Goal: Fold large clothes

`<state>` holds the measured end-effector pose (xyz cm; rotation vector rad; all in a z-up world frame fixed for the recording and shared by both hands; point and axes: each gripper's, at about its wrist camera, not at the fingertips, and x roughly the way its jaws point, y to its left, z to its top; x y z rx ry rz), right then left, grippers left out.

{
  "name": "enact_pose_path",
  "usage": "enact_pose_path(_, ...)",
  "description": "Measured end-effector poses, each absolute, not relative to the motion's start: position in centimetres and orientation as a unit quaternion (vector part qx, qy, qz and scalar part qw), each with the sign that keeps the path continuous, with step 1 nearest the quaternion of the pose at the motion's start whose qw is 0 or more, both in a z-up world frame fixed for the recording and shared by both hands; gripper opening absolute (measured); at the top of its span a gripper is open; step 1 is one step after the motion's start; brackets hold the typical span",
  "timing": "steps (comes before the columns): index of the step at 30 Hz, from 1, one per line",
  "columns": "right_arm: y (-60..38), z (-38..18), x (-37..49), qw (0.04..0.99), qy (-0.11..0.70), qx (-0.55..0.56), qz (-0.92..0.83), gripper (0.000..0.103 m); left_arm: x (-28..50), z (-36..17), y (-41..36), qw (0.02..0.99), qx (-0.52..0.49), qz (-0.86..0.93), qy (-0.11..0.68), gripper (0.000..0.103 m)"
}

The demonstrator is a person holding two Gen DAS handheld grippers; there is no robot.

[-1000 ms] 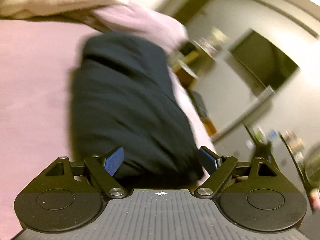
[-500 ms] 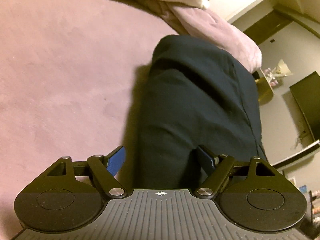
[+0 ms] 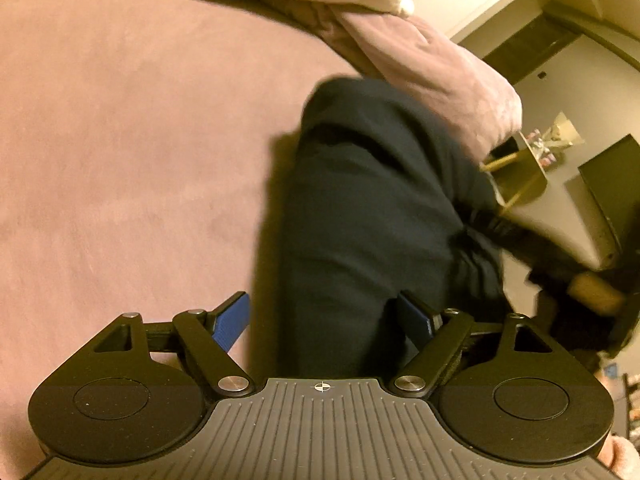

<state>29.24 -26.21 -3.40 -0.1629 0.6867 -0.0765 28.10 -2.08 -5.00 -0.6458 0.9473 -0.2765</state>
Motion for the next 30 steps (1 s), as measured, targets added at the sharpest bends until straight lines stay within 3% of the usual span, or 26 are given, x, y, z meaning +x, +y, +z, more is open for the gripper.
enact_pose_path(3, -28.9, -6.2, 29.0, 0.931, 0.337, -0.100, -0.104, 0.004, 29.2, -4.4, -2.5, 0.846, -0.297, -0.114, 0.428, 0.085)
enact_pose_path(8, -32.8, -7.8, 26.5, 0.945, 0.303, -0.023, -0.122, 0.004, 31.9, -3.7, -5.8, 0.858, -0.313, -0.103, 0.393, 0.086)
enact_pose_path(16, -34.4, -10.1, 26.7, 0.955, 0.274, 0.014, -0.114, 0.004, 33.6, -5.4, -10.5, 0.898, -0.244, -0.059, 0.361, 0.093)
enact_pose_path(21, -33.4, -8.5, 27.3, 0.950, 0.288, -0.010, -0.120, 0.006, 34.1, -6.0, -9.6, 0.885, -0.250, -0.037, 0.390, 0.098)
enact_pose_path(24, -32.5, -7.0, 24.7, 0.957, 0.269, -0.013, -0.106, 0.009, 32.4, -4.4, -9.2, 0.901, -0.211, -0.039, 0.377, 0.098)
enact_pose_path(30, -31.6, -7.0, 17.4, 0.962, 0.244, -0.062, -0.102, 0.015, 28.4, -4.0, -7.1, 0.882, -0.262, -0.036, 0.389, 0.098)
